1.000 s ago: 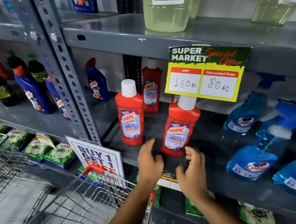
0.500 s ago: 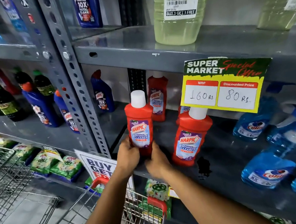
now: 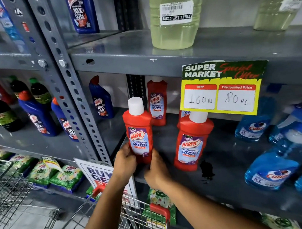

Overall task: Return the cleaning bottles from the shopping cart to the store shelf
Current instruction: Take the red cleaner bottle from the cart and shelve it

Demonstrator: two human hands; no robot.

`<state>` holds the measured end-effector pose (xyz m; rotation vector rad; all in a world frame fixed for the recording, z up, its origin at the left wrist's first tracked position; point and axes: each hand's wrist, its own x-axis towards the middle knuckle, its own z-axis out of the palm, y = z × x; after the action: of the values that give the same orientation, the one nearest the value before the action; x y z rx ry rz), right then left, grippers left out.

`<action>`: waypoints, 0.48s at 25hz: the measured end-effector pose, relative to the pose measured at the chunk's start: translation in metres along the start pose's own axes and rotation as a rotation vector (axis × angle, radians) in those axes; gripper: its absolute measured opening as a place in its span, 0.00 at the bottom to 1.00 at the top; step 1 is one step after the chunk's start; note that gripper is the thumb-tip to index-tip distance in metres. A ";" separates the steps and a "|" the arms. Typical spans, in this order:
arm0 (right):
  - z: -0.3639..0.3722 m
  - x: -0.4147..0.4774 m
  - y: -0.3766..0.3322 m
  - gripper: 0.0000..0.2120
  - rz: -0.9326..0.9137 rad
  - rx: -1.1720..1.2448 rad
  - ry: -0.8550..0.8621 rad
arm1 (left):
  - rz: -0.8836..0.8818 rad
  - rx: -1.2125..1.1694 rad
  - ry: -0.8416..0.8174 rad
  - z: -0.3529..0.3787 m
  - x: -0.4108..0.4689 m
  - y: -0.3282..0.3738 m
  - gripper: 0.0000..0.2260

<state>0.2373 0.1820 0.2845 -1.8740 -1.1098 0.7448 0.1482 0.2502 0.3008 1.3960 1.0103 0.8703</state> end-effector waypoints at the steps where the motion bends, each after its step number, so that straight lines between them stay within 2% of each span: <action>1: -0.001 -0.001 0.000 0.35 0.009 -0.010 0.004 | 0.016 0.021 -0.012 0.003 -0.001 0.005 0.27; 3: -0.007 -0.011 -0.002 0.38 -0.005 -0.022 0.025 | 0.073 0.040 -0.005 0.010 -0.008 0.013 0.23; 5: -0.024 -0.033 0.007 0.36 -0.120 -0.064 0.003 | 0.169 0.128 0.087 0.013 -0.019 0.012 0.19; 7: -0.049 -0.072 0.031 0.33 -0.215 -0.092 -0.058 | 0.270 0.243 0.247 0.012 -0.040 0.003 0.22; 8: -0.067 -0.095 0.050 0.31 -0.227 -0.099 -0.029 | 0.279 0.258 0.267 0.020 -0.057 -0.001 0.24; 9: -0.087 -0.119 0.073 0.31 -0.230 -0.102 0.092 | 0.295 0.262 0.218 0.033 -0.075 -0.008 0.26; 12: -0.152 -0.165 0.132 0.28 -0.202 -0.066 0.659 | 0.391 0.396 -0.170 0.105 -0.139 -0.019 0.29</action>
<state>0.3408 -0.0555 0.2587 -1.8243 -0.8720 -0.0402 0.1951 0.0820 0.2804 2.0159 0.8169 0.8396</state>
